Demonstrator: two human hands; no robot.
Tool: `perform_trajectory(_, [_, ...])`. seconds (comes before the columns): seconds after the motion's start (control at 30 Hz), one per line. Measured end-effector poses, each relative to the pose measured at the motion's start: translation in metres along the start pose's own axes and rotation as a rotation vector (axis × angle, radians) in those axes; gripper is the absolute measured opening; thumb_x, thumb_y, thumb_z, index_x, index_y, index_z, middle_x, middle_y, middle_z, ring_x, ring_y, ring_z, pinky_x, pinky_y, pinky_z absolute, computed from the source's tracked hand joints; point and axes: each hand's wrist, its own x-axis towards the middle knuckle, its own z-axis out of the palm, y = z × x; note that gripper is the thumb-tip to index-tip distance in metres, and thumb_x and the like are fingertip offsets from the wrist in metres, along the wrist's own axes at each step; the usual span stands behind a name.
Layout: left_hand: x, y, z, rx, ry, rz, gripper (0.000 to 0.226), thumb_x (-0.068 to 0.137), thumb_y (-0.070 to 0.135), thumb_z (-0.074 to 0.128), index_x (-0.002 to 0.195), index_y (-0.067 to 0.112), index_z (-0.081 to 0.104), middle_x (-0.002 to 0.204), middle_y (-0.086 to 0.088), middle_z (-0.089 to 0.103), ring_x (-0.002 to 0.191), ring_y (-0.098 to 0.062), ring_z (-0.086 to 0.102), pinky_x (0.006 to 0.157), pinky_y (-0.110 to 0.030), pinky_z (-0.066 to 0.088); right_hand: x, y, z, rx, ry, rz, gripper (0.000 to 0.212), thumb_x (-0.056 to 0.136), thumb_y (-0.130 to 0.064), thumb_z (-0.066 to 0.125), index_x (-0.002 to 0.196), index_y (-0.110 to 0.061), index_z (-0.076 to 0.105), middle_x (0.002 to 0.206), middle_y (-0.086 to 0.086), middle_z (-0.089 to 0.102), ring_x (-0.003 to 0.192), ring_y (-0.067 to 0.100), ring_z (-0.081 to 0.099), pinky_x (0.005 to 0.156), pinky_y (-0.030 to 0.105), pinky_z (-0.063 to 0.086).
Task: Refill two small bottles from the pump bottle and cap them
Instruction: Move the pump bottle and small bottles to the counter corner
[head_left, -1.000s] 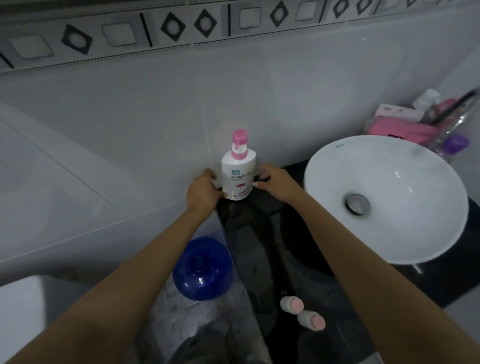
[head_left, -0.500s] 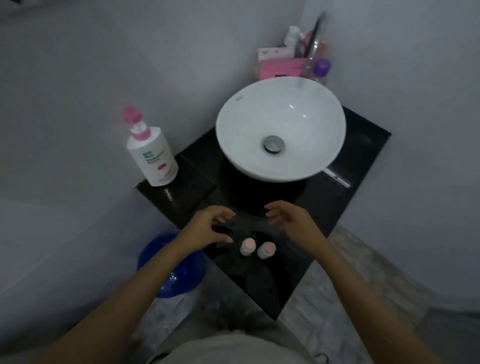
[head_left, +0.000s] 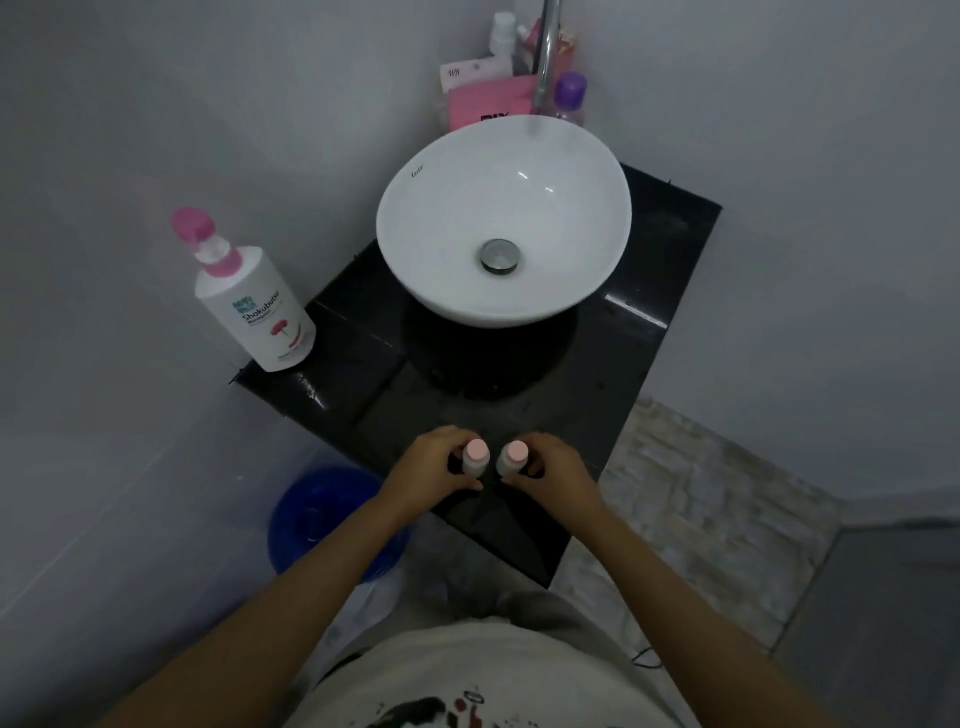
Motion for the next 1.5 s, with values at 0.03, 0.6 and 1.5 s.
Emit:
perform_trajectory(0.03, [0.0,0.0,0.001,0.003,0.016,-0.002,0.048,0.066,0.016,0.083,0.111,0.018,0.065,0.111,0.002,0.064,0.101,-0.012,0.059,0.09,-0.028,0.05,0.0,0.0,0.001,0.001,0.016,-0.003,0.038,0.076,-0.022,0.076,0.11,-0.018,0.061,0.112,0.005,0.062,0.092,0.019,0.061,0.082,0.035,0.052])
perform_trajectory(0.6, [-0.024,-0.009,-0.016,-0.151,0.366,-0.156,0.04,0.069,0.029,0.081,0.106,0.023,0.068,0.096,0.003,0.068,0.082,-0.01,0.063,0.076,-0.033,0.055,0.018,-0.005,0.009,0.096,0.046,-0.027,0.017,0.077,-0.016,0.071,0.091,-0.009,0.064,0.078,0.005,0.066,0.071,0.016,0.062,0.068,0.033,0.052])
perform_trajectory(1.5, [0.024,-0.085,-0.134,-0.228,0.863,-0.673,0.027,0.064,0.016,0.08,0.087,0.006,0.068,0.09,-0.012,0.07,0.08,-0.027,0.064,0.07,-0.039,0.054,0.204,-0.189,0.098,-0.112,-0.292,-0.406,0.016,0.082,-0.017,0.063,0.091,-0.005,0.058,0.093,0.015,0.065,0.085,0.027,0.063,0.076,0.037,0.054])
